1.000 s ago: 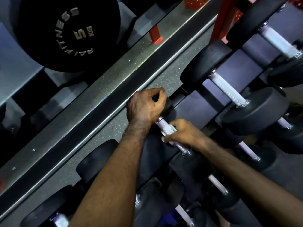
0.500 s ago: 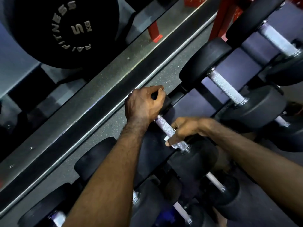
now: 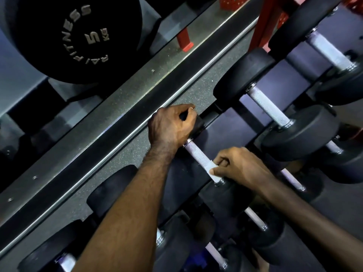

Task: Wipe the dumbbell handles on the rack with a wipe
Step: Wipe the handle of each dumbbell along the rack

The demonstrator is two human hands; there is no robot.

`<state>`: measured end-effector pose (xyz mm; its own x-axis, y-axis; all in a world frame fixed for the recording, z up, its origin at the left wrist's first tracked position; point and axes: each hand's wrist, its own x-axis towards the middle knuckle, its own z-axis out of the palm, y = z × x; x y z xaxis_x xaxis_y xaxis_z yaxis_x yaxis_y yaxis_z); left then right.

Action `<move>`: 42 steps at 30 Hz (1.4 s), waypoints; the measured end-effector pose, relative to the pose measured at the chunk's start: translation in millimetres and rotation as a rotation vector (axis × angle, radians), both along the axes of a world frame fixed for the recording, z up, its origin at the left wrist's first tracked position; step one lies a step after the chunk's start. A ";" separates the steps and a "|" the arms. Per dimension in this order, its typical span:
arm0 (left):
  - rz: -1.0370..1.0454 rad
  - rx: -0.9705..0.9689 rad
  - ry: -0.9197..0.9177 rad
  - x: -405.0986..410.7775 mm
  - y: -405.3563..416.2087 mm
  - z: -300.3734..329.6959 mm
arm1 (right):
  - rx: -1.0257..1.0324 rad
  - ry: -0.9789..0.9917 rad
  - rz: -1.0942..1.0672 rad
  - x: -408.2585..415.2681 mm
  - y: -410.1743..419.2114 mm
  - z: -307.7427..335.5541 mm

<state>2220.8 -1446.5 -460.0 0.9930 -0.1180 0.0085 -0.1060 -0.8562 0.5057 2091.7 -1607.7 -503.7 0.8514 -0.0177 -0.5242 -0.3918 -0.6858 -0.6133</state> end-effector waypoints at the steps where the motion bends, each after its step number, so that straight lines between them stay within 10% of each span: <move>1: 0.000 0.002 0.002 -0.3 -0.2 0.6 | -0.036 0.000 0.006 -5.4 0.7 1.3; 20: 0.009 0.025 0.017 0.1 -1.7 3.2 | -0.270 -0.208 -0.056 2.6 40.0 9.9; 42: -0.003 0.038 -0.008 -1.2 -2.3 6.1 | 0.392 -0.026 -0.116 44.0 10.5 -14.1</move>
